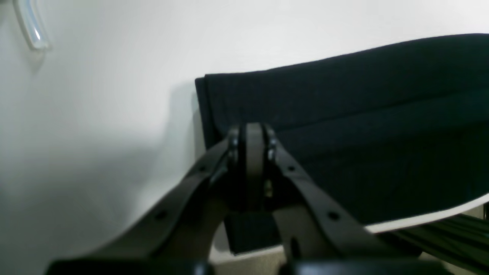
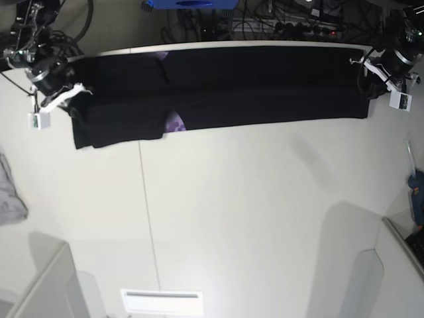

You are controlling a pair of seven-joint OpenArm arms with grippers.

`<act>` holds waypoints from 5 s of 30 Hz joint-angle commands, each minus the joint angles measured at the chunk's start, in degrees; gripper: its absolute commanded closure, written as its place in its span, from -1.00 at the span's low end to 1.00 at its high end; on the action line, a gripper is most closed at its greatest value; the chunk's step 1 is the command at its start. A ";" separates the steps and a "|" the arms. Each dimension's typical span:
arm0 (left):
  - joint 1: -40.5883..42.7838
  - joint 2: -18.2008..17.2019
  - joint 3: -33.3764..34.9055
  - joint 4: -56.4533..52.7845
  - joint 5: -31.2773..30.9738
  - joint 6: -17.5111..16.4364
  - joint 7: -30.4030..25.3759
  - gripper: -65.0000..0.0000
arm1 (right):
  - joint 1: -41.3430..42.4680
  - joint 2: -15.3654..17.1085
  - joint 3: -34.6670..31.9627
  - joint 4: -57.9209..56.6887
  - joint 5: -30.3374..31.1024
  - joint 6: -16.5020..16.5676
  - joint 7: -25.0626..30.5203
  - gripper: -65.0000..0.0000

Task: Fold the T-shirt properly
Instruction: 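Lay the hem down over the folded shoulder edge with both grippers, then open both grippers and release the strip ends, then grasp the strip end with the left gripper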

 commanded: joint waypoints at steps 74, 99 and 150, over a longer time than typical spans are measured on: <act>-6.06 4.60 1.24 -9.83 13.53 -0.23 -1.37 1.00 | 3.47 -6.41 1.75 -11.80 0.08 0.38 1.76 1.00; -19.86 4.08 4.23 -21.26 13.71 -0.06 -1.11 1.00 | 18.85 -1.57 1.32 -30.43 -0.01 0.12 1.84 1.00; -18.01 3.37 -2.89 -20.82 -3.35 -6.83 4.52 -0.73 | 8.74 -7.20 1.23 1.74 0.43 0.47 -2.99 1.00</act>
